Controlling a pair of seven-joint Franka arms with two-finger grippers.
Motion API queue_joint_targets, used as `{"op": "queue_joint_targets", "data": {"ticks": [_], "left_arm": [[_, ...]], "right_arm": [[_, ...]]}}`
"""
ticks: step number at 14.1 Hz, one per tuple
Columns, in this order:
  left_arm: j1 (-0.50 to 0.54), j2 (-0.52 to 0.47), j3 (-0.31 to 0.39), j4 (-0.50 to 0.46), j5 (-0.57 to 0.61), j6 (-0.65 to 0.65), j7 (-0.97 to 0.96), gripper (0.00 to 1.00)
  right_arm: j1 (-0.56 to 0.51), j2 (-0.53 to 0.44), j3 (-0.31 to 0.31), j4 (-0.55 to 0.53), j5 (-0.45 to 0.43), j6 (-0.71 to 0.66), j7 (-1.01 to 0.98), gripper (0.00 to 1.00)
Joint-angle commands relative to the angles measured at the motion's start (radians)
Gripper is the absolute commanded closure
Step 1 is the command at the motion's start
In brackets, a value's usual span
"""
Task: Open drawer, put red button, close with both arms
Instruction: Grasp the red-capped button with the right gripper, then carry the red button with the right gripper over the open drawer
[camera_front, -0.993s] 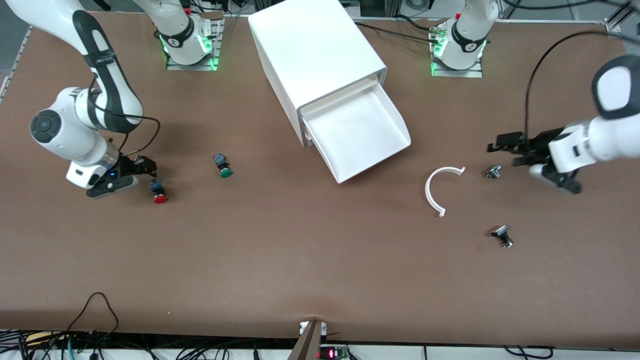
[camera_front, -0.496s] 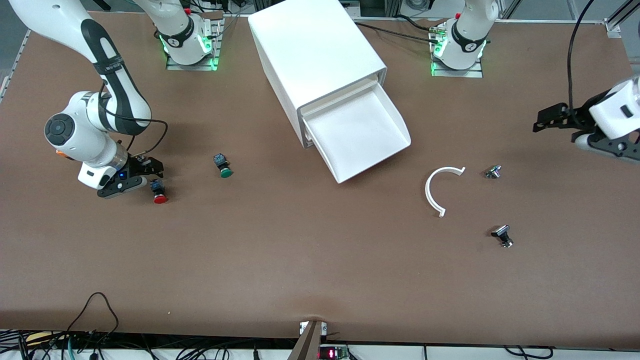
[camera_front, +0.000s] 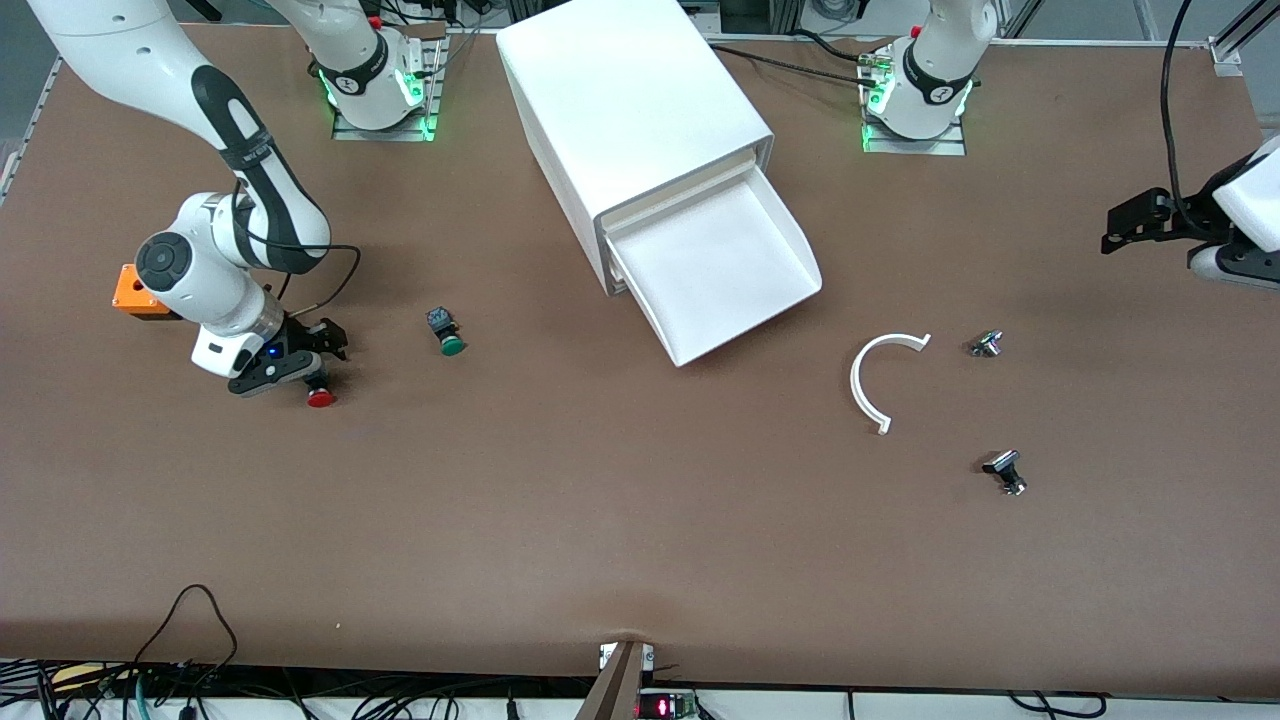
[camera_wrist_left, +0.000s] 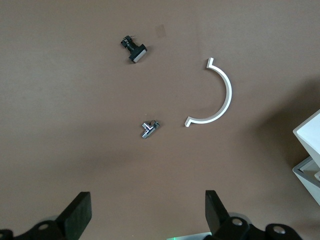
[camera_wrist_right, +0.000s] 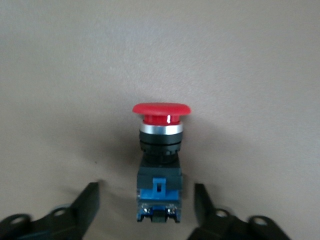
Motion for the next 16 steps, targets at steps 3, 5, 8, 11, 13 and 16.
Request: {"op": "queue_joint_targets", "data": {"ticks": [3,5,8,11,13,16], "left_arm": [[-0.033,0.019,0.013,0.034,0.033,-0.006,-0.026,0.0],[-0.032,0.027,0.02,0.034,0.033,-0.006,-0.026,0.0],[-0.032,0.035,0.051,0.034,0.029,0.02,-0.026,0.0],[-0.033,0.035,0.062,0.032,0.025,0.035,-0.029,0.0],[-0.035,0.033,0.062,0.029,0.023,0.038,-0.029,0.0],[-0.033,0.033,0.066,0.026,0.022,0.04,-0.029,0.0]], "right_arm": [[-0.007,-0.006,0.0,-0.004,0.016,0.017,-0.174,0.88],[-0.01,-0.009,-0.001,0.013,0.016,0.008,-0.229,0.97],[-0.008,-0.044,-0.001,0.06,0.016,-0.091,-0.228,0.99],[-0.007,-0.055,0.002,0.23,0.016,-0.323,-0.226,0.99],[-0.002,-0.05,0.002,0.364,0.015,-0.464,-0.229,0.99],[0.003,-0.047,0.003,0.528,0.011,-0.616,-0.228,0.99]]}}
